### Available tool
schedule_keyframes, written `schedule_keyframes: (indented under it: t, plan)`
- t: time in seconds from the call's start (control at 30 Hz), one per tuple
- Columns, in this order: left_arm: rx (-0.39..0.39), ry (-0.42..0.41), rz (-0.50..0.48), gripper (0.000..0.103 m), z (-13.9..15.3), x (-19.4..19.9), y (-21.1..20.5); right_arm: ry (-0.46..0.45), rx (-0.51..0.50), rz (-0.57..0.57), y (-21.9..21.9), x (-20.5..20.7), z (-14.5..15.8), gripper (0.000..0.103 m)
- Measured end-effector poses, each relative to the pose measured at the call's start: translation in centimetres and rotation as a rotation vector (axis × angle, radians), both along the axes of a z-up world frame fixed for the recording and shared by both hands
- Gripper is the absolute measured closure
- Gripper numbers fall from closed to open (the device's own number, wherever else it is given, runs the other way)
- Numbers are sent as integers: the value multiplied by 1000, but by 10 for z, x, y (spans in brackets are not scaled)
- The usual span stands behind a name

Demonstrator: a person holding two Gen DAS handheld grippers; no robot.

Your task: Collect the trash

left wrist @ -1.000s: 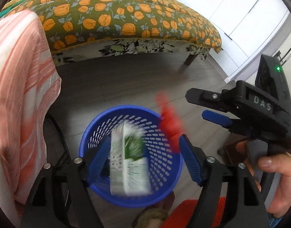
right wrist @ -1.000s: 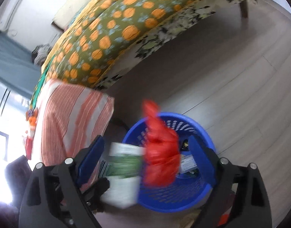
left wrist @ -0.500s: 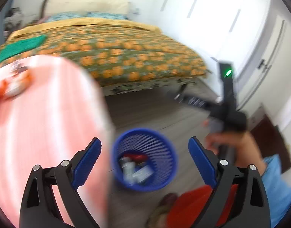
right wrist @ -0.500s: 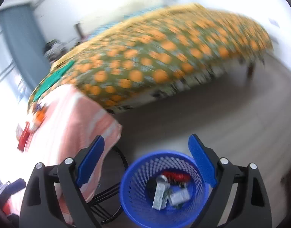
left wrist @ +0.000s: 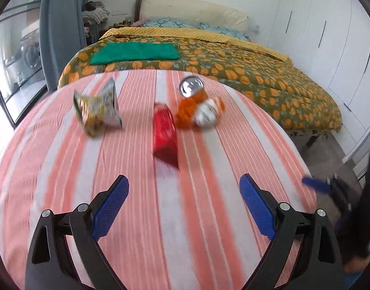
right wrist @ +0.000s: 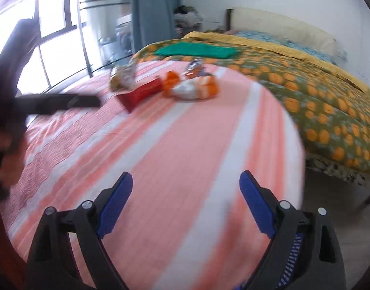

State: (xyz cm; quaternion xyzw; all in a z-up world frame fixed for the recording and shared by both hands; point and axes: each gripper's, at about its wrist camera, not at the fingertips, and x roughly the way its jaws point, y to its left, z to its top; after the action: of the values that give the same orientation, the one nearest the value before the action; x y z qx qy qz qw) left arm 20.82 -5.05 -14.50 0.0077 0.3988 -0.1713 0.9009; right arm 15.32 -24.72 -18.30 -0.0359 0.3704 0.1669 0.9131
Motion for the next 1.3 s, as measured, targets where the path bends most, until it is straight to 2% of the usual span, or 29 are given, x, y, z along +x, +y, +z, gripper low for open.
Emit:
schedule_keyframes:
  t: [0.07, 0.2, 0.23, 0.4, 0.53, 0.57, 0.63, 0.67, 0.7, 0.73, 0.87, 1.0, 1.17, 1.3]
  plan:
    - [-2, 33, -43, 11, 0, 30, -2, 7, -19, 35, 19, 3, -5, 15]
    - [31, 117, -52, 16, -10, 88, -11, 24, -48, 52, 32, 10, -10, 15]
    - [35, 140, -46, 17, -15, 100, -12, 23, -26, 49, 29, 11, -10, 15]
    - [55, 203, 12, 21, -38, 130, -13, 59, 24, 31, 21, 13, -13, 15]
    - [119, 191, 16, 30, -50, 136, -22, 38, -18, 52, 28, 9, -14, 15]
    - [134, 178, 21, 33, -51, 135, -24, 36, -23, 54, 28, 8, -14, 15]
    - [161, 158, 31, 56, -51, 135, -27, 38, -25, 52, 27, 8, -13, 15]
    - [154, 153, 27, 65, -50, 134, -27, 40, -24, 48, 26, 9, -14, 16]
    - [142, 152, 24, 78, -49, 133, -26, 42, -23, 47, 26, 10, -14, 16]
    - [134, 150, 28, 81, -47, 131, -24, 44, -23, 45, 25, 10, -14, 16]
    - [101, 131, 57, 83, -38, 108, -8, 42, -26, 37, 25, 11, -15, 16]
    - [75, 109, 97, 83, -26, 57, 28, 42, -26, 30, 23, 10, -15, 15]
    - [92, 88, 190, 83, -31, 2, 80, 49, -30, 22, 23, 11, -15, 15]
    - [75, 82, 225, 80, -39, -9, 98, 46, -23, -9, 19, 11, -16, 15]
